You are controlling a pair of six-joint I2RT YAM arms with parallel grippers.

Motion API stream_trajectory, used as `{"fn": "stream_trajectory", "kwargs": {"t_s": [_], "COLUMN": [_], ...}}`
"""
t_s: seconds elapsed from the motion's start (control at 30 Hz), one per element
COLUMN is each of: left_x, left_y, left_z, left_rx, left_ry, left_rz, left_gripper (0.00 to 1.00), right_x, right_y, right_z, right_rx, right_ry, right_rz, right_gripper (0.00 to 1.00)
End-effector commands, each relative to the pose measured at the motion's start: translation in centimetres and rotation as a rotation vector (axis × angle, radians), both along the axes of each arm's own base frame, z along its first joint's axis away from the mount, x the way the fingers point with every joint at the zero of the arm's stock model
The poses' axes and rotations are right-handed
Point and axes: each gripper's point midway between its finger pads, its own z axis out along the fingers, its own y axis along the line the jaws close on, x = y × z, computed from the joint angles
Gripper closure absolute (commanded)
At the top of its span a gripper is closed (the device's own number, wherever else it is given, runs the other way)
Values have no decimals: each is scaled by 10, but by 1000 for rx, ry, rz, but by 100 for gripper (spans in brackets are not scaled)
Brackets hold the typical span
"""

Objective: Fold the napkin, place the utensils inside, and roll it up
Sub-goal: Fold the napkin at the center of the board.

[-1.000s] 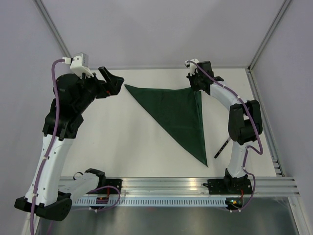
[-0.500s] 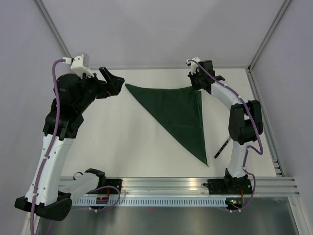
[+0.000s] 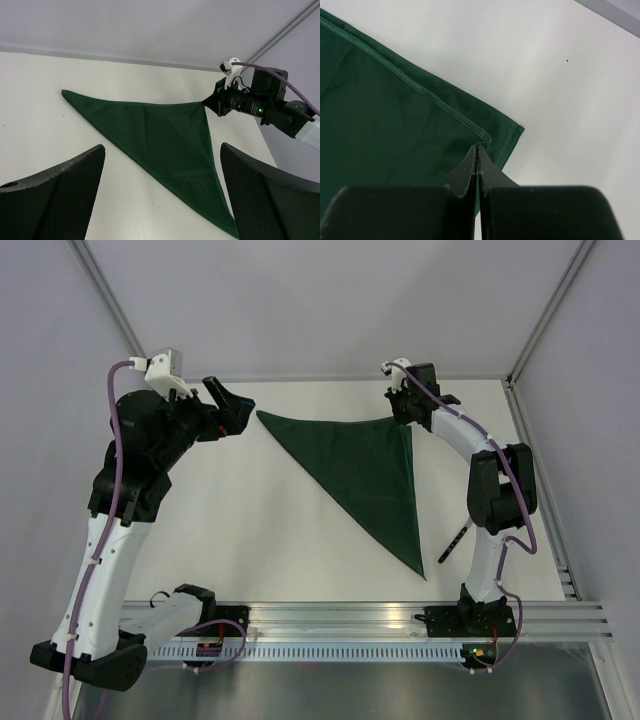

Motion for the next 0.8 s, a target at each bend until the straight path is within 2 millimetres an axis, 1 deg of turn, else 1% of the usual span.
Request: {"fn": "stream_trajectory", "kwargs": {"t_s": [0.0,0.3,0.67,0.73,0.77], "left_x": [1,2,3,4,4], "left_y": [-5,-5,-5,-5,-5], "left_z": [6,5,1,-1,-1], "left_rx": [-48,-48,-46,-43,-44], "left_ry": [-12,-9,-4,2,-1], "left_rz": [-13,-13,-11,-10,-12], "left_gripper": [0,0,0,0,0], "right_x": [15,18,18,19,19], "right_y": [-6,-8,-12,-13,-13], "right_z": [14,14,2,3,2], "right_rx": [-3,-8,-19,-22,-22], "right_ry": [-51,-52,-29,-31,-28], "right_rz": [-24,-30,-39,-45,-49], "right_gripper": [100,99,99,100,98]}}
